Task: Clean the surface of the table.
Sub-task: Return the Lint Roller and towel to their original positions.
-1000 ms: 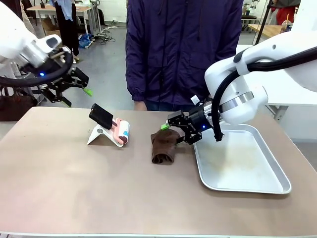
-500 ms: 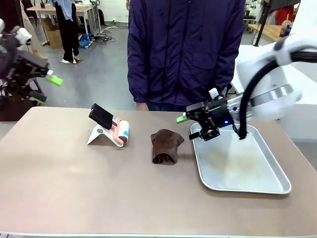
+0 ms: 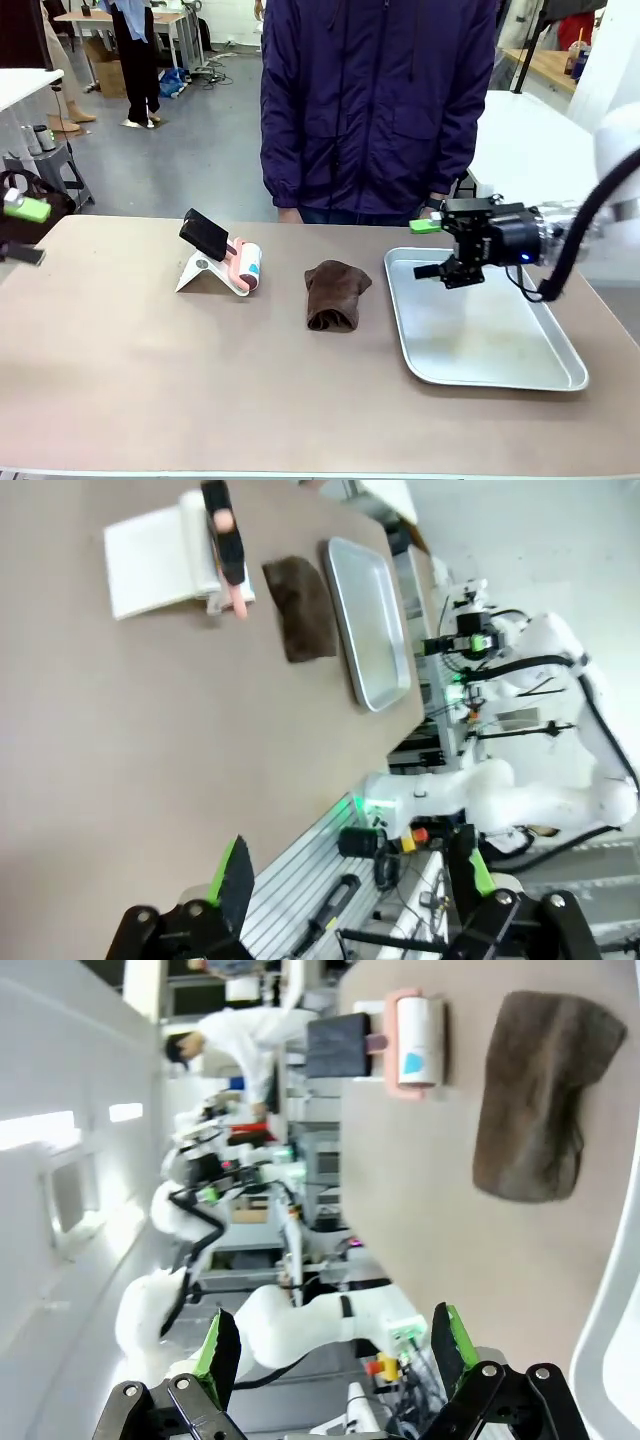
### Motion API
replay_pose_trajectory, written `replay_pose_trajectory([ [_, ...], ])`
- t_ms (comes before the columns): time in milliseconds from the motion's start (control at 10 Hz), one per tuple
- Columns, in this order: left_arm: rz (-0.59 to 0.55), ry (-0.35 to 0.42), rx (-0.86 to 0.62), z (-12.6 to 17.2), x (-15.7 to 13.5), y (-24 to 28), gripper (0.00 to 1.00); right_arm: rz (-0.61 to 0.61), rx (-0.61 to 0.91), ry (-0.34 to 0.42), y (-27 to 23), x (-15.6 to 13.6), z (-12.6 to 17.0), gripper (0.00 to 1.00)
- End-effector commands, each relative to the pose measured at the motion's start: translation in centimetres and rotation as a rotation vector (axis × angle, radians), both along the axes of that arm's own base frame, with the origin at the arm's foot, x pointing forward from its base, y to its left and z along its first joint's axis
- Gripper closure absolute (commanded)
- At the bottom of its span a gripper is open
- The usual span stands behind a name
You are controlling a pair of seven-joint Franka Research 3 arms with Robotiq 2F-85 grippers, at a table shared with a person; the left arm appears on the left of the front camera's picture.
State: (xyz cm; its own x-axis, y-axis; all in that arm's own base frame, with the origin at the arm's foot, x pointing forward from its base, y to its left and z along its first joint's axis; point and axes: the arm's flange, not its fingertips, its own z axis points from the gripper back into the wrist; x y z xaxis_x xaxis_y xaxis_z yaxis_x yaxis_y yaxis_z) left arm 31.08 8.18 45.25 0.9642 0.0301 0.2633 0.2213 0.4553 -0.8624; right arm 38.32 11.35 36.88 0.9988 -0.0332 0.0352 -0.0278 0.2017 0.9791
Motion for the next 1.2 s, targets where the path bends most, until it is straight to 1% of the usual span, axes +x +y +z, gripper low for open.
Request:
replay_pose_trajectory([
  [0,0.003,0.019,-0.096,-2.0,0.4,0.5,0.00,0.022,0.116,-0.021,-3.3,-1.8,-0.9,0.00],
  [100,0.010,0.017,-0.120,-2.6,1.1,0.3,0.00,0.074,0.203,-0.052,-4.9,-2.9,-0.8,0.00],
  [200,0.046,0.006,-0.152,-2.9,1.9,0.1,0.00,0.081,0.231,-0.036,-6.1,-3.8,-0.7,0.00],
  [300,0.057,-0.007,-0.176,-3.0,2.9,-0.2,0.00,0.018,0.213,-0.045,-6.8,-4.5,-0.5,0.00],
  [400,0.072,-0.002,-0.181,-2.9,3.8,-0.8,0.00,-0.048,0.150,-0.102,-6.4,-4.8,-0.5,0.00],
  [500,0.044,0.038,-0.145,-3.1,1.6,0.3,0.00,0.037,0.213,-0.021,-6.4,-1.0,0.1,0.00],
  [1100,0.044,0.038,-0.145,-3.1,1.6,0.3,0.00,0.037,0.213,-0.021,-6.4,-1.0,0.1,0.00],
])
